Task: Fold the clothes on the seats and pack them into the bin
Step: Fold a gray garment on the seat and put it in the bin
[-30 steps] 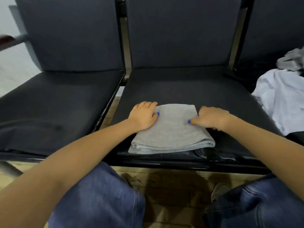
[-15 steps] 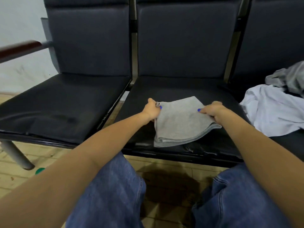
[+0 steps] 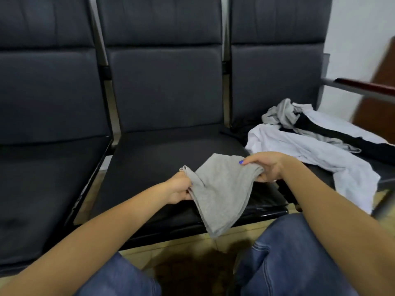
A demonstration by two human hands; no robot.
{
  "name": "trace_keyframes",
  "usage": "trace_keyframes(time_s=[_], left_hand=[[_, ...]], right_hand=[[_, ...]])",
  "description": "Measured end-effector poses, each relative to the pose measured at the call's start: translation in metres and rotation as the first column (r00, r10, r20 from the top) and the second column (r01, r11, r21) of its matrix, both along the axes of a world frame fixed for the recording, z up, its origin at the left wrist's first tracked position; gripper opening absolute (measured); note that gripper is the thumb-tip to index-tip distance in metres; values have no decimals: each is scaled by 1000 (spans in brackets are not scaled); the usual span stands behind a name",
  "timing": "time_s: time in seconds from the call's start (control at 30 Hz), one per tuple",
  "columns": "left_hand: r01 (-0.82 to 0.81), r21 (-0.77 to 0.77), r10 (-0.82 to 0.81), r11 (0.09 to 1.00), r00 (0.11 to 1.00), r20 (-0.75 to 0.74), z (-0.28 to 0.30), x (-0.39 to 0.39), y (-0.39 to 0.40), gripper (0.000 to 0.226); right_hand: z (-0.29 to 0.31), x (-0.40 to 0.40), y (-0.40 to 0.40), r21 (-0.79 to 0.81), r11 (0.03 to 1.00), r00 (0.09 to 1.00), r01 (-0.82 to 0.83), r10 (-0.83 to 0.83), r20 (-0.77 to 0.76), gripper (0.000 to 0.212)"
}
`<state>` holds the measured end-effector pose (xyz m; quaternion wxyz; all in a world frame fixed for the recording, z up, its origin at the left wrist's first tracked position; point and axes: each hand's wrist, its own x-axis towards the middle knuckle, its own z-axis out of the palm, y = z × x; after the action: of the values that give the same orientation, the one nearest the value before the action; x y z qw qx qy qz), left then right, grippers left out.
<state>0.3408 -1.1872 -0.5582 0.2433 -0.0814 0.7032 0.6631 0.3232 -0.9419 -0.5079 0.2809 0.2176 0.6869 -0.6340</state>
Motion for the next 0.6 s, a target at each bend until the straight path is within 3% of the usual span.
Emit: trace_keyframes(time_s=[0.13,0.23,0.3,0.33,0.43,0.5,0.57,0.6], left_hand=[[-70,235,73,969,997,-6,17,12,27,40],[-49,402,58,914,998,-10,29,19,48,43],[-35,463,38,885,999,3,36,24,63,43],[-25,476,23,879,1000,8,41,29,71,43],[-3,509,-6,861,1000,14,55,45,94,39],[4,583,-15,812,1000,15,66,57,111,38],[40,627,-47,778,999,-6,76,68,128,36],[72,623,-76,779,997,-19,81,74,137,34]], right_hand=[[-21,19,32,-220,915,932,339,-359,-58,7],[-45,55,49,-515,672,765,532,-643,-48,9],[-60,83,53,-676,478,651,561,-759,5,17],[-68,96,52,-713,406,616,572,-786,46,23],[-86,128,38,-763,255,541,594,-829,144,13],[-98,149,27,-814,134,511,566,-831,219,39],[-110,166,18,-870,-34,502,492,-805,316,94],[-113,175,13,-889,-114,509,444,-784,355,108]])
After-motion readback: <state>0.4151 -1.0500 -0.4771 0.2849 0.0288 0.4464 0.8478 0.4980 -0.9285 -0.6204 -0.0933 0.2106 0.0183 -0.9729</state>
